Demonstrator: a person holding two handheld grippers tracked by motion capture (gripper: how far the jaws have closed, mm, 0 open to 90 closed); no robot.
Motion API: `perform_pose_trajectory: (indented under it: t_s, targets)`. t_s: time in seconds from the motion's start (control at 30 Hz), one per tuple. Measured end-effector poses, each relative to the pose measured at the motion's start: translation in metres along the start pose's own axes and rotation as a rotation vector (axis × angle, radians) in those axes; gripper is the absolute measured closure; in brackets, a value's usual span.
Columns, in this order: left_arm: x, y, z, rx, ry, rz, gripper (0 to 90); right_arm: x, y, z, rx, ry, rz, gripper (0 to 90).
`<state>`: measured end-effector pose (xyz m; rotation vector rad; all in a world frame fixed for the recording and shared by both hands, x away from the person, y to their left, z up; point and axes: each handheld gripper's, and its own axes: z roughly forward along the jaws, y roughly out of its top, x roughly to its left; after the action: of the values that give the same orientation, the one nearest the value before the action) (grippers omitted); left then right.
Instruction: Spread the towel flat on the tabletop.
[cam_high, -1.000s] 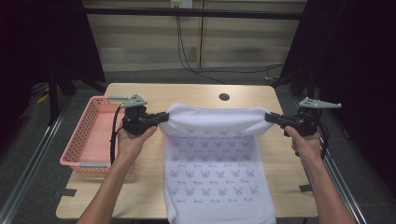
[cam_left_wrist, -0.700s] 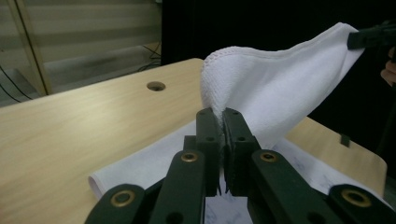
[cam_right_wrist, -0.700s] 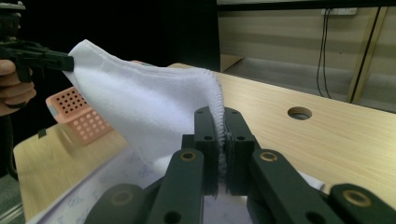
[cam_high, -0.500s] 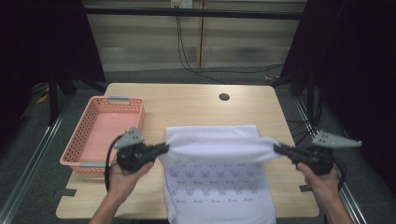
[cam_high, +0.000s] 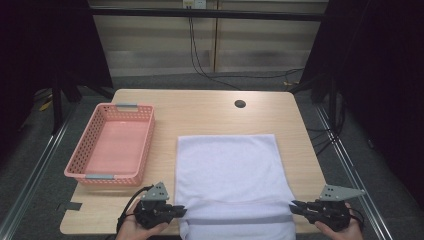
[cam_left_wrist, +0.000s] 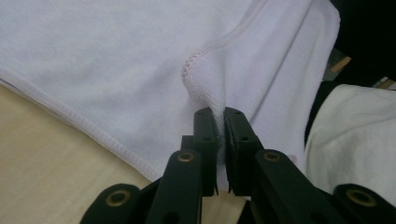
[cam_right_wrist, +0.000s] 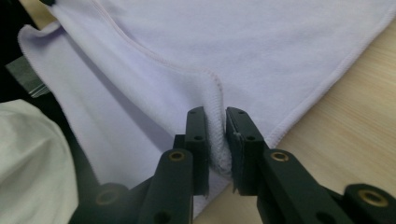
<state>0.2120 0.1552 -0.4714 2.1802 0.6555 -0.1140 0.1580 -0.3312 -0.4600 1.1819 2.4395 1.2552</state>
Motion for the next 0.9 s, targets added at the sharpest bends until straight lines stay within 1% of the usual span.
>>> perform_pose_trajectory:
  t_s: [0.03,0.07,0.1,0.13,0.17,0.2,0.23,0.27,0.3,0.33,0.37,0.4,0.47,0.5,0.53,0.57,0.6,0.63,0.67,0.7,0.73,0.77,0.8,0.83,0.87,0.9]
  targets:
    - [0.001,-0.001,-0.001,0.001,-0.022,0.002,82.2,0.001,0.000,0.000,0.010,0.015,0.002,73.8]
    - [0.000,-0.001,-0.003,-0.007,-0.017,0.005,81.5,0.003,-0.001,0.001,0.033,0.030,-0.004,71.1]
    - [0.001,-0.001,-0.005,-0.016,-0.027,0.000,79.2,0.004,-0.001,0.000,0.032,0.022,-0.010,67.7]
    - [0.003,0.001,-0.008,-0.044,-0.044,-0.005,76.8,0.005,-0.001,-0.001,0.027,0.026,0.002,64.0]
    - [0.004,0.002,-0.011,-0.057,-0.029,-0.002,73.6,0.005,-0.001,-0.004,-0.011,0.004,0.021,57.8]
    - [0.005,0.005,-0.015,-0.075,0.015,-0.015,71.4,0.005,-0.001,-0.005,-0.032,-0.018,0.040,56.1]
    - [0.008,0.008,-0.016,-0.093,0.017,-0.032,70.1,0.005,-0.001,-0.007,-0.045,-0.037,0.040,55.7]
    - [0.012,0.012,-0.016,-0.118,0.015,-0.044,68.5,0.003,0.000,-0.007,-0.052,-0.046,0.036,55.3]
    - [0.019,0.018,-0.014,-0.129,0.037,-0.031,67.6,0.000,0.002,-0.005,-0.062,-0.054,0.044,54.8]
    - [0.024,0.022,-0.012,-0.128,0.058,-0.026,68.5,-0.005,0.005,-0.001,-0.056,-0.064,0.048,54.4]
    - [0.032,0.026,-0.007,-0.134,0.066,-0.042,68.5,-0.009,0.008,0.002,-0.048,-0.067,0.048,54.4]
    - [0.041,0.031,-0.001,-0.127,0.048,-0.061,68.1,-0.013,0.011,0.007,-0.040,-0.074,0.047,54.4]
    - [0.052,0.037,0.009,-0.108,0.064,-0.063,68.1,-0.023,0.021,0.020,-0.022,-0.080,0.038,53.8]
    - [0.059,0.040,0.015,-0.100,0.058,-0.085,67.6,-0.026,0.025,0.023,-0.017,-0.078,0.049,53.1]
    - [0.066,0.042,0.020,-0.087,0.059,-0.096,67.4,-0.032,0.030,0.030,-0.013,-0.072,0.052,52.9]
    - [0.073,0.045,0.026,-0.073,0.089,-0.097,67.0,-0.037,0.035,0.036,0.003,-0.074,0.042,52.7]
    - [0.078,0.047,0.028,-0.071,0.097,-0.111,66.6,-0.044,0.040,0.045,0.023,-0.083,0.041,51.7]
    - [0.085,0.049,0.032,-0.080,0.085,-0.139,66.4,-0.048,0.043,0.051,0.033,-0.084,0.044,51.4]
    - [0.088,0.050,0.033,-0.076,0.092,-0.133,65.7,-0.054,0.048,0.061,0.051,-0.087,0.039,50.7]
    - [0.092,0.051,0.036,-0.083,0.107,-0.136,65.4,-0.057,0.050,0.066,0.058,-0.089,0.043,49.7]
    - [0.096,0.052,0.039,-0.068,0.113,-0.145,64.9,-0.063,0.054,0.075,0.068,-0.092,0.049,48.7]
    - [0.098,0.052,0.041,-0.051,0.118,-0.147,63.4,-0.066,0.057,0.082,0.076,-0.096,0.050,48.7]
    - [0.099,0.052,0.043,-0.043,0.119,-0.146,62.2,-0.069,0.059,0.087,0.089,-0.117,0.042,47.8]
    - [0.099,0.051,0.046,-0.030,0.097,-0.143,61.2,-0.071,0.060,0.091,0.091,-0.124,0.047,47.1]
    - [0.099,0.049,0.048,-0.015,0.079,-0.145,60.4,-0.074,0.060,0.096,0.097,-0.115,0.051,47.3]
    - [0.097,0.047,0.050,-0.009,0.090,-0.125,60.3,-0.074,0.059,0.099,0.106,-0.126,0.043,48.6]
